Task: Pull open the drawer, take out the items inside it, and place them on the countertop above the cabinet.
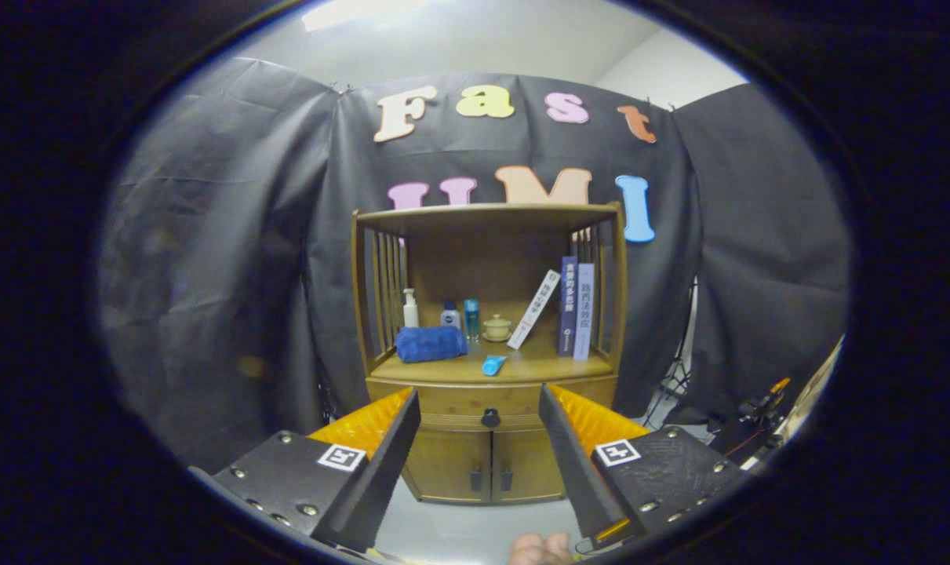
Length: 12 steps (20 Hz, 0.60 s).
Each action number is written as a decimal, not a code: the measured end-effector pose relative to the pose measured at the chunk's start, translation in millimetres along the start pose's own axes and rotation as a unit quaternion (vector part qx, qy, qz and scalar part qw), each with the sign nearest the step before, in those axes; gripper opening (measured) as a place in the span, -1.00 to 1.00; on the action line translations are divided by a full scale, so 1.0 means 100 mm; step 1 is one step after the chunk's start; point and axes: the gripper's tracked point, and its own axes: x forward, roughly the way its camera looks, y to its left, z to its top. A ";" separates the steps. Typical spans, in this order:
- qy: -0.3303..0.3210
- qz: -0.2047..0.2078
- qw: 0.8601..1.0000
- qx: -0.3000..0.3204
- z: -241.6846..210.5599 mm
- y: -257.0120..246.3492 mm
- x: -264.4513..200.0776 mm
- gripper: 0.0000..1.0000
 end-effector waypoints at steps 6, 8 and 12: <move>-0.023 -0.027 0.996 0.079 0.39 -0.08 -0.29 0.82; -0.020 -0.010 0.996 0.086 0.41 0.01 -0.30 0.93; -0.018 -0.019 0.997 0.069 0.31 0.00 -0.29 1.00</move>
